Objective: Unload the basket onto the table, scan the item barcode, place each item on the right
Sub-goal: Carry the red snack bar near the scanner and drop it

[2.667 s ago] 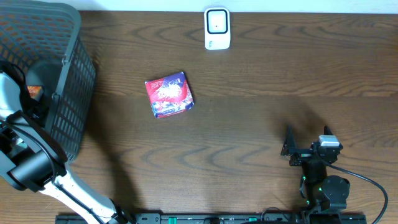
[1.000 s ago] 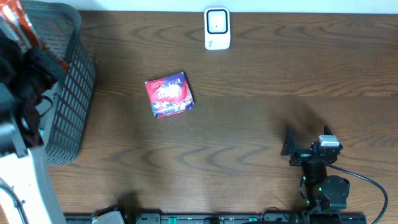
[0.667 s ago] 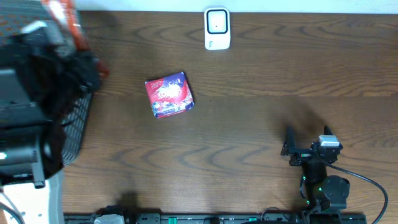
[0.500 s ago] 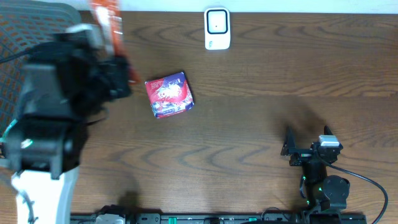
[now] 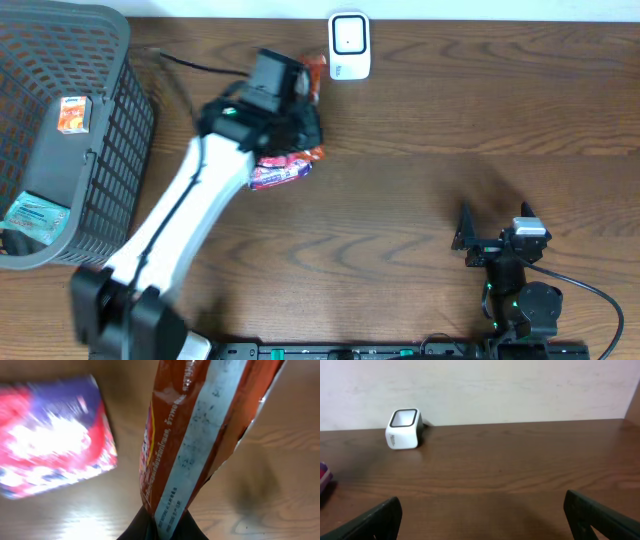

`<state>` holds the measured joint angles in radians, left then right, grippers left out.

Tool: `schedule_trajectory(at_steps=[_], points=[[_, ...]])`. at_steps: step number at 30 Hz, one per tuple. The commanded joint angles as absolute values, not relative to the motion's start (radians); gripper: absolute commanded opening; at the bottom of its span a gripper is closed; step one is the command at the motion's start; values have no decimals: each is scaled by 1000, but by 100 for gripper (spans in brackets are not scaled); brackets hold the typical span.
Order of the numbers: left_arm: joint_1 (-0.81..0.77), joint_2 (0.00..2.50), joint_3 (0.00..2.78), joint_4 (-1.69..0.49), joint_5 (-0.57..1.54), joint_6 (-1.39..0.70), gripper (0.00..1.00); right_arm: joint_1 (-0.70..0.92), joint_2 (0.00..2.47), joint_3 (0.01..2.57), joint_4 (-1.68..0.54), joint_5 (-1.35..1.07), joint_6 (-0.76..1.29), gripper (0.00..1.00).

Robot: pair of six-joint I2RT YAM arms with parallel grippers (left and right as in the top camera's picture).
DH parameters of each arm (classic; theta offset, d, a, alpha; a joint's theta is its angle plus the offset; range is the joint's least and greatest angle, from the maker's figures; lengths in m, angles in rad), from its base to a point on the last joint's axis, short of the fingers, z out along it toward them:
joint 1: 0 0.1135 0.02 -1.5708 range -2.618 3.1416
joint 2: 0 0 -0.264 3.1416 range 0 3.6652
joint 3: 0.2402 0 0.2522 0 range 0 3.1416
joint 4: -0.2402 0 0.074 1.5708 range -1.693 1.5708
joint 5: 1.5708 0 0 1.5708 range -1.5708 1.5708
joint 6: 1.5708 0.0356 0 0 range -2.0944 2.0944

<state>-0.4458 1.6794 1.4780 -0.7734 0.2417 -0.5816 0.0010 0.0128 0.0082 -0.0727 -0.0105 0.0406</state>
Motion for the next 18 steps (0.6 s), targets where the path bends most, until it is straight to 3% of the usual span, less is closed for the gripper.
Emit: schedule_trajectory(at_steps=[1,6,7,11,13,18], points=[[-494,1766,1478,-772,239,-676,7,-7,11,6,-75,-6,32,99],[-547,1875,1478,-771,177,-675,8,-7,11,6,-75,-6,32,99],[-552,1889,1478,-771,163,-675,17,-7,11,6,-75,-6,32,99],[-550,1898,1480,-770,164,-674,82,-7,11,6,-75,-6,32,99],[-540,1885,1491,-773,171,-656,100,-7,11,6,-75,-6,32,99],[-493,1800,1539,-802,175,-568,98,-7,11,6,-75,-6,32,99]])
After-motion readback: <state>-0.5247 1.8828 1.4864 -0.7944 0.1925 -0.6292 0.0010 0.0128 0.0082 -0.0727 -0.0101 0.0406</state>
